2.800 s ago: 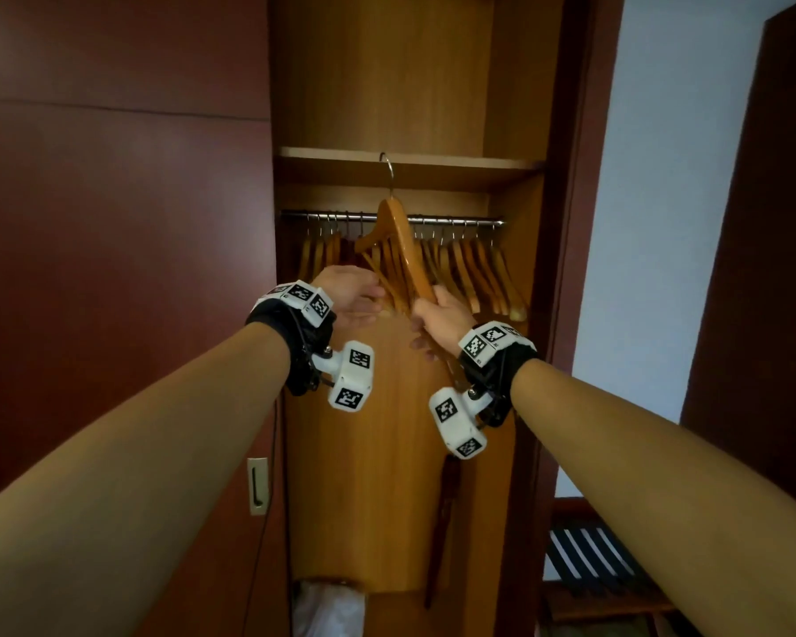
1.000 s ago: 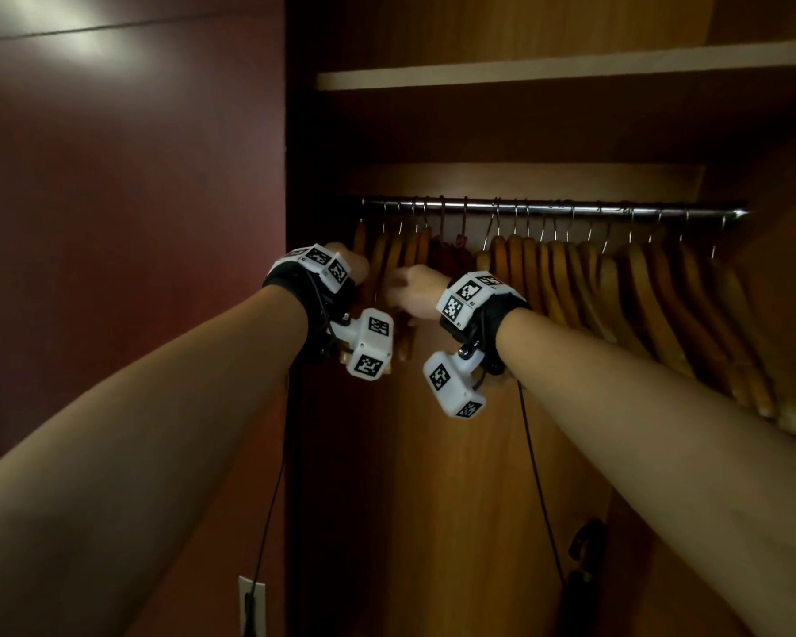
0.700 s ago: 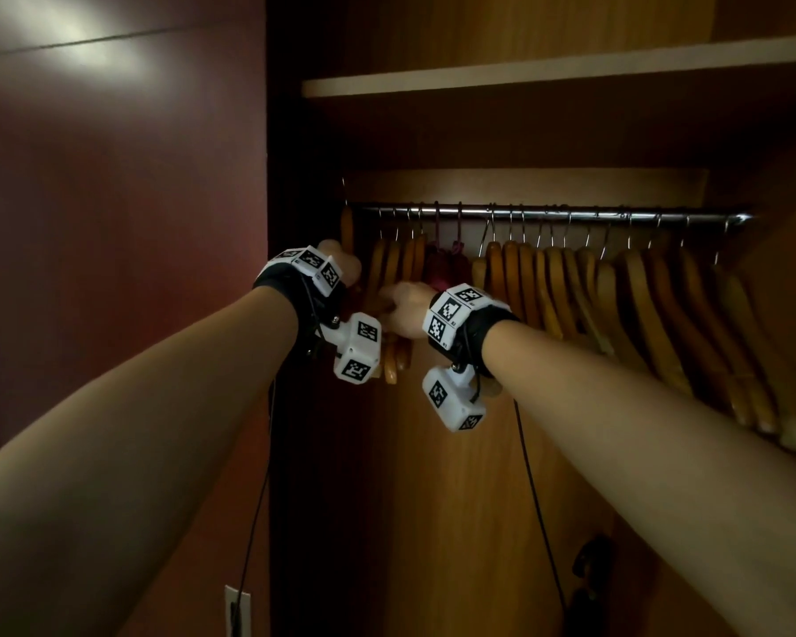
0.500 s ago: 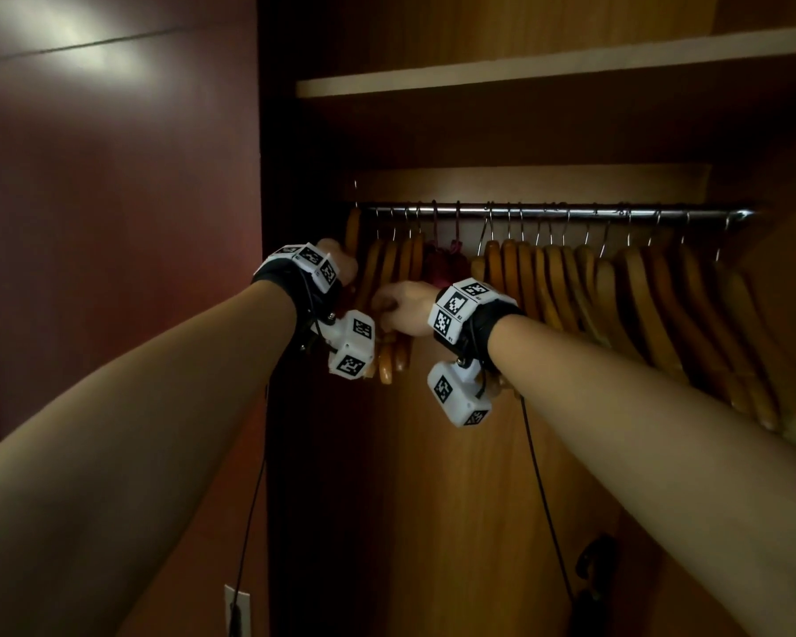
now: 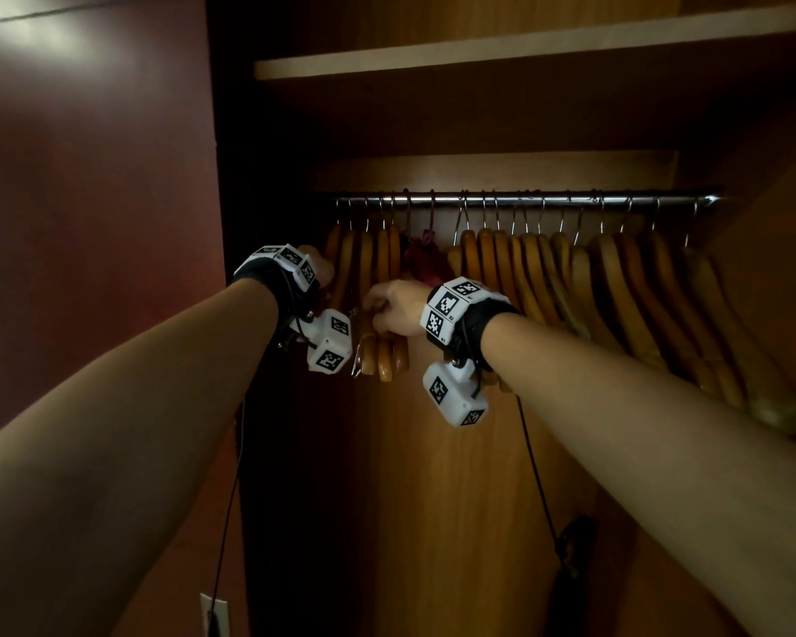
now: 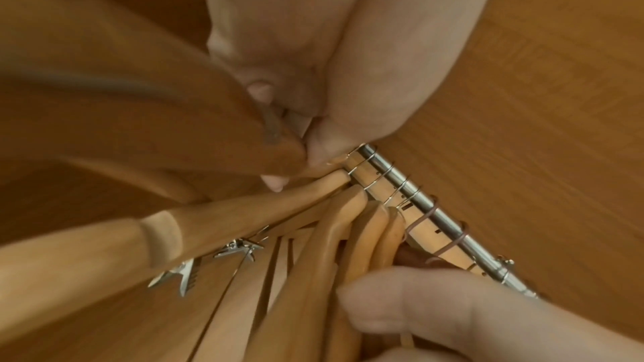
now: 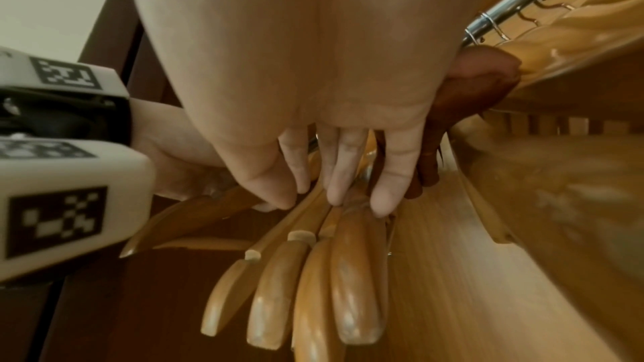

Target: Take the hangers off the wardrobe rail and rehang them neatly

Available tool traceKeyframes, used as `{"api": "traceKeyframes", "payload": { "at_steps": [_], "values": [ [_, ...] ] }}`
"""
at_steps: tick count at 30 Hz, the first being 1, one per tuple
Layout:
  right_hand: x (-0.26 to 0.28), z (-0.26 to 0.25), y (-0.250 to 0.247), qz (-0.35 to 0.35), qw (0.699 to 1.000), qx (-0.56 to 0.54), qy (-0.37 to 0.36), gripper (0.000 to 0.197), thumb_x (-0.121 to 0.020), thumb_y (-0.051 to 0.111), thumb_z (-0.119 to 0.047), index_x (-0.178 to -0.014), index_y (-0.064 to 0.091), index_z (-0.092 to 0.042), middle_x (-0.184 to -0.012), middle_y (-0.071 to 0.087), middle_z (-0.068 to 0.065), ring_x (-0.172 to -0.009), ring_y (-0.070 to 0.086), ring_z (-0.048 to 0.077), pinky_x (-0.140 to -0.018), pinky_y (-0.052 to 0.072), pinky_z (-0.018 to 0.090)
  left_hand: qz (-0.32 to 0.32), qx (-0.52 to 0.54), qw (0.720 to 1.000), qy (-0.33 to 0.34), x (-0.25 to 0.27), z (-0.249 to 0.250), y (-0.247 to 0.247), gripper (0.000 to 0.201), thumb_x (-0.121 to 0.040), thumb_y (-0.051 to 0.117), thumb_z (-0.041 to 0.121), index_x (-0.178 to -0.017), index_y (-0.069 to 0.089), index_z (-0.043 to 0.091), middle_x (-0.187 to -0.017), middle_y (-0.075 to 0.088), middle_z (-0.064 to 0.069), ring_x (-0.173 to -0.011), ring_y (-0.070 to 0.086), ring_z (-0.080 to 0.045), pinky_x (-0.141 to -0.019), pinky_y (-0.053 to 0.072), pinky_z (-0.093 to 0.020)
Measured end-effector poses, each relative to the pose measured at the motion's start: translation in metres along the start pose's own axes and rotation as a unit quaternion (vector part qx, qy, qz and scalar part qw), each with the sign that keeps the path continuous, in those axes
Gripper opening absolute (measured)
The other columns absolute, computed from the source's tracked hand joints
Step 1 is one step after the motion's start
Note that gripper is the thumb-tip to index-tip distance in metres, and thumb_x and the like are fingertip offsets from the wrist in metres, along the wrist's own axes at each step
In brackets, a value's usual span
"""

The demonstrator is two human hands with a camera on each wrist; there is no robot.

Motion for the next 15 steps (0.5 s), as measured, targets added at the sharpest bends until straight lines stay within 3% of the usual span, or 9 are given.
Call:
{"api": "traceKeyframes", "payload": {
  "at_steps": [2, 3, 5, 7, 10, 12, 15],
  "values": [
    [0.0, 0.001, 0.001, 0.003, 1.0, 0.003, 0.001, 0.043, -0.091, 0.061, -0.027, -0.133, 0.055, -0.024, -0.132, 0.057, 0.003, -0.117, 0.056, 0.022, -0.096, 0.047, 0.031, -0.021, -0.044, 0.998, 0.03, -0.035, -0.01, 0.014, 0.021, -0.082, 0.06, 0.042, -0.093, 0.064, 0.024, -0.078, 0.056, 0.007, -0.078, 0.065, -0.019, -0.076, 0.057, -0.037],
    [0.0, 0.001, 0.001, 0.004, 1.0, 0.004, 0.001, 0.043, -0.091, 0.061, -0.027, -0.133, 0.055, -0.024, -0.132, 0.057, 0.003, -0.117, 0.055, 0.021, -0.096, 0.047, 0.031, -0.006, -0.056, 0.998, 0.002, -0.027, -0.009, 0.014, 0.019, -0.082, 0.06, 0.042, -0.089, 0.062, 0.024, -0.078, 0.057, 0.007, -0.074, 0.065, -0.019, -0.074, 0.058, -0.037],
    [0.001, 0.001, 0.001, 0.004, 1.0, 0.004, 0.0, 0.044, -0.091, 0.061, -0.027, -0.134, 0.054, -0.023, -0.133, 0.056, 0.002, -0.118, 0.055, 0.021, -0.096, 0.046, 0.029, -0.004, -0.006, 1.0, 0.006, 0.017, 0.002, 0.001, 0.015, -0.086, 0.057, 0.035, -0.087, 0.062, 0.021, -0.08, 0.06, 0.005, -0.071, 0.065, -0.018, -0.068, 0.058, -0.034],
    [0.002, 0.0, 0.002, 0.008, 1.0, 0.005, 0.001, 0.044, -0.091, 0.061, -0.027, -0.135, 0.054, -0.023, -0.134, 0.056, 0.002, -0.119, 0.055, 0.021, -0.097, 0.046, 0.03, 0.035, 0.032, 0.999, 0.011, 0.056, 0.009, -0.005, 0.015, -0.091, 0.054, 0.029, -0.095, 0.062, 0.017, -0.088, 0.059, 0.005, -0.081, 0.065, -0.02, -0.074, 0.057, -0.034],
    [0.0, -0.001, 0.007, 0.018, 1.0, 0.008, 0.005, 0.043, -0.091, 0.062, -0.027, -0.133, 0.056, -0.024, -0.131, 0.058, 0.003, -0.116, 0.057, 0.021, -0.097, 0.048, 0.031, 0.033, 0.018, 0.998, 0.052, 0.053, 0.005, 0.001, 0.024, -0.093, 0.051, 0.027, -0.111, 0.063, 0.019, -0.11, 0.06, -0.003, -0.101, 0.061, -0.027, -0.089, 0.052, -0.038],
    [-0.001, -0.002, 0.01, 0.023, 1.0, 0.01, 0.011, 0.042, -0.09, 0.062, -0.027, -0.131, 0.056, -0.024, -0.129, 0.059, 0.003, -0.113, 0.058, 0.021, -0.094, 0.049, 0.03, 0.035, 0.04, 0.995, 0.084, 0.071, 0.006, 0.006, 0.026, -0.088, 0.056, 0.027, -0.111, 0.065, 0.017, -0.105, 0.061, -0.004, -0.099, 0.063, -0.028, -0.085, 0.054, -0.039],
    [0.0, -0.004, 0.013, 0.025, 0.999, 0.022, 0.018, 0.039, -0.09, 0.061, -0.028, -0.129, 0.057, -0.025, -0.125, 0.061, 0.003, -0.105, 0.061, 0.019, -0.081, 0.048, 0.026, 0.071, 0.132, 0.988, 0.037, 0.093, 0.014, 0.01, 0.035, -0.085, 0.066, 0.019, -0.119, 0.064, 0.009, -0.113, 0.066, -0.011, -0.103, 0.065, -0.032, -0.081, 0.055, -0.039]
  ]
}}
Point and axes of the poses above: each hand's wrist, its own x-axis away from the middle knuckle, its own y-axis out of the palm, z = x × y, the point moved 1 cm from there along -x, towards the middle knuckle
